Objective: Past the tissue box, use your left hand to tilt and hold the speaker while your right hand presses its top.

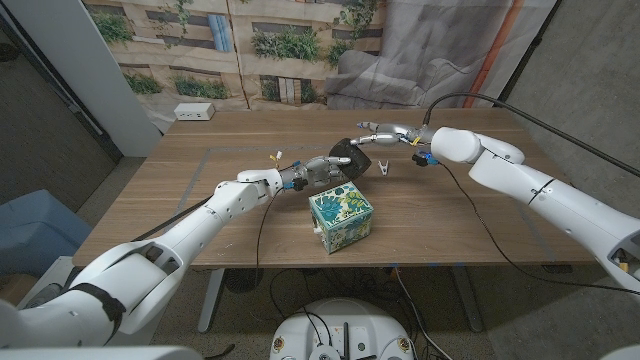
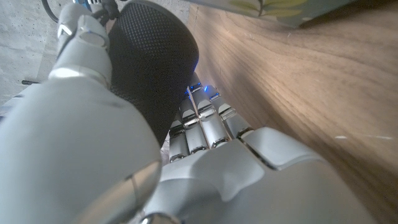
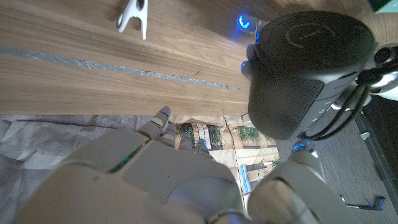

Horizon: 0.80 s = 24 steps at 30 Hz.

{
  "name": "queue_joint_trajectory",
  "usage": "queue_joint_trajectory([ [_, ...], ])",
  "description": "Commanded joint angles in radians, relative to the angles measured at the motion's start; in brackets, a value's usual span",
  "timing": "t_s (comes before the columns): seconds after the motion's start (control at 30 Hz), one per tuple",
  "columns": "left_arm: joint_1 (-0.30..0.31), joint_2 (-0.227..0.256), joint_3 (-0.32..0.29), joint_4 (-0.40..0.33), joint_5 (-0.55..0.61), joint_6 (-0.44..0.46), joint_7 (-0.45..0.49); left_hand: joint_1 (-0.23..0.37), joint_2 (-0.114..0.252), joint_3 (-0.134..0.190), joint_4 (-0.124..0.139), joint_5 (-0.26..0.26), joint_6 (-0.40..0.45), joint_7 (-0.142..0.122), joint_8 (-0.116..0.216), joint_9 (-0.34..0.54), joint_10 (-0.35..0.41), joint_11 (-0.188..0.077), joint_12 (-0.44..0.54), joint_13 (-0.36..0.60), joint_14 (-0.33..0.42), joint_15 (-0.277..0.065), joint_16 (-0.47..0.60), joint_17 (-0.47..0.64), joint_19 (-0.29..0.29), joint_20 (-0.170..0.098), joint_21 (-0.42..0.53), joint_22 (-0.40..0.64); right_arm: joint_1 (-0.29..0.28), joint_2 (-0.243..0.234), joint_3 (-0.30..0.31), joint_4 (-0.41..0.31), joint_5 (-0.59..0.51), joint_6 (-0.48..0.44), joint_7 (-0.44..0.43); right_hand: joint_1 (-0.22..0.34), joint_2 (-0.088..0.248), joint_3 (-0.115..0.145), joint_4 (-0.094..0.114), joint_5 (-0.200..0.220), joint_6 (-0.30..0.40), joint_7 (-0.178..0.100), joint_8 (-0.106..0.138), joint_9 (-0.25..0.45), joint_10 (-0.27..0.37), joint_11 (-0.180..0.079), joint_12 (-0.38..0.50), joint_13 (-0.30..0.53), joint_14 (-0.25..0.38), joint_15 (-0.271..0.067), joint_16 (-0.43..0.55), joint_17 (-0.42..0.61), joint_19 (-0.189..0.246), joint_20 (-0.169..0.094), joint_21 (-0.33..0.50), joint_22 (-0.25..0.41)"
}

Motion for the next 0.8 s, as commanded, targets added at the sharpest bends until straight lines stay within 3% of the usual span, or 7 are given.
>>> queue_joint_trajectory([
  [0.03,-0.01,0.004,0.002,0.008,0.012,-0.009,-0.01,-0.023,0.249,0.033,0.026,0.004,0.3,-0.074,0.003,0.004,0.276,-0.176,0.002,0.011,0.001,-0.133,-0.001,0.001,0.005,-0.116,0.002,0.005,-0.016,-0.029,0.04,-0.047,0.026,0.004,-0.004,-0.001,-0.002,-0.004,0.0,0.0,-0.123,-0.006,0.005,0.002,0.001,-0.005,0.004,0.001,-0.016,0.004,0.005,0.003,0.002,0.004,0.01,0.003],
  [0.8,-0.006,0.085,-0.012,-0.086,0.066,-0.037,0.058,-0.022,0.251,0.037,0.024,0.004,0.3,-0.072,-0.004,0.005,0.278,-0.175,-0.002,0.012,0.004,-0.136,0.001,0.003,0.006,-0.115,0.001,0.006,-0.087,-0.033,0.116,-0.046,0.121,0.032,-0.108,-0.014,0.007,-0.009,0.008,0.005,-0.083,-0.004,0.014,0.001,0.026,-0.004,0.012,0.001,0.003,-0.004,0.015,0.005,0.001,0.001,0.009,0.003],
])
